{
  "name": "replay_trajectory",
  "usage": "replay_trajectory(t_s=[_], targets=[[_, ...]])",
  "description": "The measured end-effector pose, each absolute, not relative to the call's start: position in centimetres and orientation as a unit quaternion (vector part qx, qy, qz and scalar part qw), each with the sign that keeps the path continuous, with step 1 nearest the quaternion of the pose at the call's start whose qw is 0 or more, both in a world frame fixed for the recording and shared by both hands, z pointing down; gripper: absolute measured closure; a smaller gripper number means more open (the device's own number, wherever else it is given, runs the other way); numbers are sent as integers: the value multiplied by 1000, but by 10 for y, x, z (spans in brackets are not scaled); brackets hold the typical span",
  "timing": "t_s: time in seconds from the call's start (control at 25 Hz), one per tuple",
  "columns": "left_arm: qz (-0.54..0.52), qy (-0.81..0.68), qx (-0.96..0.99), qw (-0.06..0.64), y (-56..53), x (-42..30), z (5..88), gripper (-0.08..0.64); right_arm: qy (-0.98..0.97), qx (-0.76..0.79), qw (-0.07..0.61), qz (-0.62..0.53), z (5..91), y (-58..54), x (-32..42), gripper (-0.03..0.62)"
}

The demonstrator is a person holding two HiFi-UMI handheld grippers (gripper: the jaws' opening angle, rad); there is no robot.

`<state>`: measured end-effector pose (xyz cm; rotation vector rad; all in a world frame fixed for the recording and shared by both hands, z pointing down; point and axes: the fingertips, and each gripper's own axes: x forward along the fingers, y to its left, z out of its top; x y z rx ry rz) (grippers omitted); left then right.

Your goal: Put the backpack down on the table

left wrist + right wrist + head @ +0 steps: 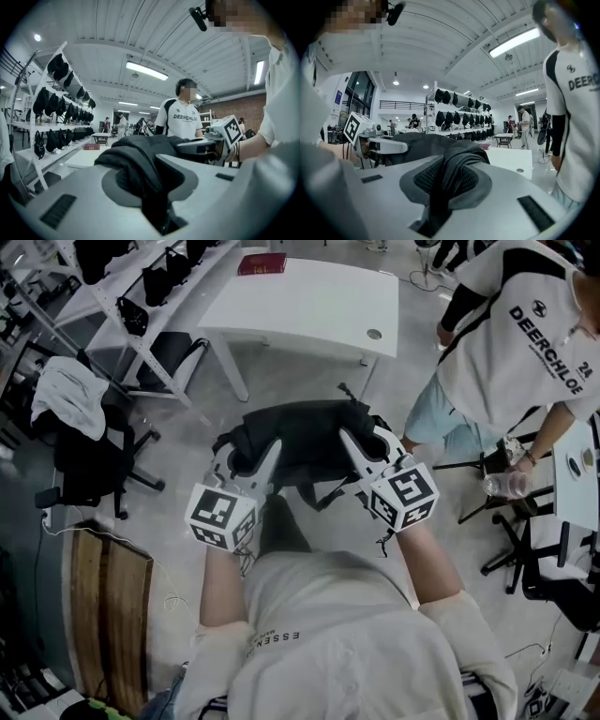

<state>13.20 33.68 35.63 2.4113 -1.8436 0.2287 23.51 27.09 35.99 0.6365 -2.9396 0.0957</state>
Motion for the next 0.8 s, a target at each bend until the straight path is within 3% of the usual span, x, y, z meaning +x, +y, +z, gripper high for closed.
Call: replay_trajectory(t_s=[0.8], targets=[[74, -544, 834, 52, 98, -79, 343, 474, -957, 282, 57, 43, 346, 46, 33, 534]])
